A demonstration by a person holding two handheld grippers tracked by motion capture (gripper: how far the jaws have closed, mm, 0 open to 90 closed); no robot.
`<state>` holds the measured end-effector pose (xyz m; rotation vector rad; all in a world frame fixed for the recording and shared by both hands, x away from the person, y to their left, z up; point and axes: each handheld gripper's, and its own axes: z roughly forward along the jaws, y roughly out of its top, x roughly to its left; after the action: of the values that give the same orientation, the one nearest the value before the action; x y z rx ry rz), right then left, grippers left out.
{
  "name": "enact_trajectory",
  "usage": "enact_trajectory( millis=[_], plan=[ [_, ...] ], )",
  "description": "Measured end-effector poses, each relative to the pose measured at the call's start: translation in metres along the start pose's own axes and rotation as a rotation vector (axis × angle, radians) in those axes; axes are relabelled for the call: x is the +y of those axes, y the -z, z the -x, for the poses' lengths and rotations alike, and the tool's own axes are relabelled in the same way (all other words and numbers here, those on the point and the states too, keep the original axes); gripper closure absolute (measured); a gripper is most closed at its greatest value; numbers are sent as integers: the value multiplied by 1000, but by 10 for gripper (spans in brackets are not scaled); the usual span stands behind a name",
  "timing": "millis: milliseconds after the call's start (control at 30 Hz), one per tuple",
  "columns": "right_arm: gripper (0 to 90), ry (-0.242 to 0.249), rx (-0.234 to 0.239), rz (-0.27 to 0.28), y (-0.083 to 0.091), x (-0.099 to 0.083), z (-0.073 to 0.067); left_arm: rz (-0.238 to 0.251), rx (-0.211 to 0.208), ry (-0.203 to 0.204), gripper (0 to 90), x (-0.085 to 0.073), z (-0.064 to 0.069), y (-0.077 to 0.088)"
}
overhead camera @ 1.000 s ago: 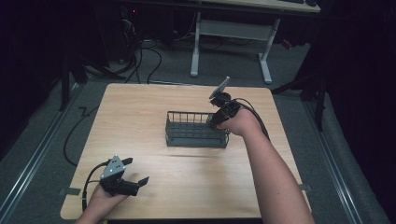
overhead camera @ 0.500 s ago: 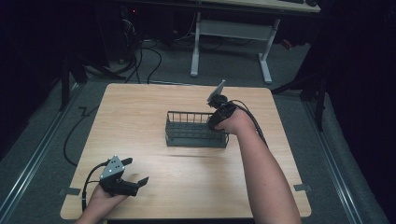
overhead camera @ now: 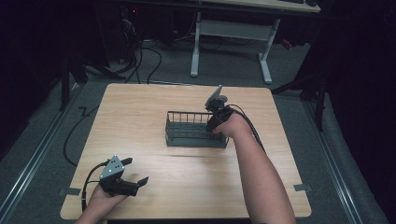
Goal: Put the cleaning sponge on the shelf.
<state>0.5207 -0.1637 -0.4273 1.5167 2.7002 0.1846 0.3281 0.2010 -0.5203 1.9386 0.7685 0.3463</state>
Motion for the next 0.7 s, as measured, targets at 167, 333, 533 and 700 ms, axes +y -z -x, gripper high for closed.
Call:
enact_trajectory(
  millis=[167,333,533,700],
  plan=[
    [343,1,-2,18,1,0,-1,2,-4,1,22,0,0,0],
    [328,-27,21,39,12,0,0,1,-6,4,22,0,0,0],
    [327,0,13,72,27,-2,-1,-5,-6,-2,22,0,1,-1],
    [327,5,14,109,45,-3,-3,-10,-7,-9,22,0,1,-2]
  ],
)
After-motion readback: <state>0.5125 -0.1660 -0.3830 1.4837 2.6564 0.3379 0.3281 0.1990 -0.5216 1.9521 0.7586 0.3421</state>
